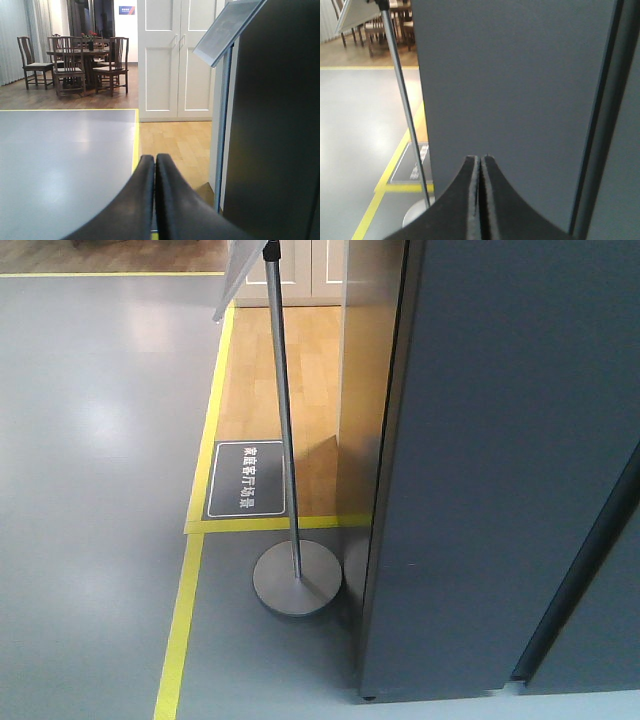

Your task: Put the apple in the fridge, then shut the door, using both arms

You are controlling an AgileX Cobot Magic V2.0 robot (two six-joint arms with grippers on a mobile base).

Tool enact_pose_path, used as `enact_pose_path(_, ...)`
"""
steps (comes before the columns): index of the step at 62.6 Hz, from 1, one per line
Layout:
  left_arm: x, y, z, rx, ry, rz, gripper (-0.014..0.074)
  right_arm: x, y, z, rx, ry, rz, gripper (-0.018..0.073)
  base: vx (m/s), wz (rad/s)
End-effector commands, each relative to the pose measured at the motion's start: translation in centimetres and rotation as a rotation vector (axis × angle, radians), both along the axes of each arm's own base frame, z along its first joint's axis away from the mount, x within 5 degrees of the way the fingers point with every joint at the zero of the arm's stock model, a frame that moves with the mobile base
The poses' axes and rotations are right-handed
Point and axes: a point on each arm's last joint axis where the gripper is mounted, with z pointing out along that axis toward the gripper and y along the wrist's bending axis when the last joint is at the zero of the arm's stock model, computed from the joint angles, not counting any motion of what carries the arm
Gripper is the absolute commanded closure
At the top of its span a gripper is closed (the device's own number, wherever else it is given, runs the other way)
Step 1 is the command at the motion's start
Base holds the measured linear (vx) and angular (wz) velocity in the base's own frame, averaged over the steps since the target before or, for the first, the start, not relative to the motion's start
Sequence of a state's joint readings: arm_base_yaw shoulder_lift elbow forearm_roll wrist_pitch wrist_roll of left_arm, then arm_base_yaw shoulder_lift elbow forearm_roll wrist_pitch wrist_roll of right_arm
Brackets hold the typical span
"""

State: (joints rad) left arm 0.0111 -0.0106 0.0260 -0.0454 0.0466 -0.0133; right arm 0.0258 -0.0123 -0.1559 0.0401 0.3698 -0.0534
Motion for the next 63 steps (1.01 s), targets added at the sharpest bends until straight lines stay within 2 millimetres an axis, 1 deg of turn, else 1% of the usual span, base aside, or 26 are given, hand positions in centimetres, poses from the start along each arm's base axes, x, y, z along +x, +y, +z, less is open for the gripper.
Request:
enact_pose_path(1,-0.1,0.1,0.0,-0.005,-0.065,0.007,0.0603,0.3,-0.1,0.4,0.003,-0.191,-0.015,0.0563,0.00,0.00)
enact_pose_path(15,-0.1,0.1,0.0,-0.005,-0.065,0.007,0.0603,1.0,-0.2,-2.1,0.007,-0.305,-0.021,0.0563,0.00,0.00)
enact_pose_path(48,-0.1,0.1,0.0,-0.005,-0.065,0.007,0.0603,1.1,-0.1,-2.9,-0.001,-0.218,-0.018,0.0563,0.00,0.00)
enact_pose_path(63,-0.1,0.1,0.0,-0.005,-0.065,0.007,0.0603,1.1,-0.1,-2.9,0.002,-0.213,-0.018,0.0563,0.00,0.00)
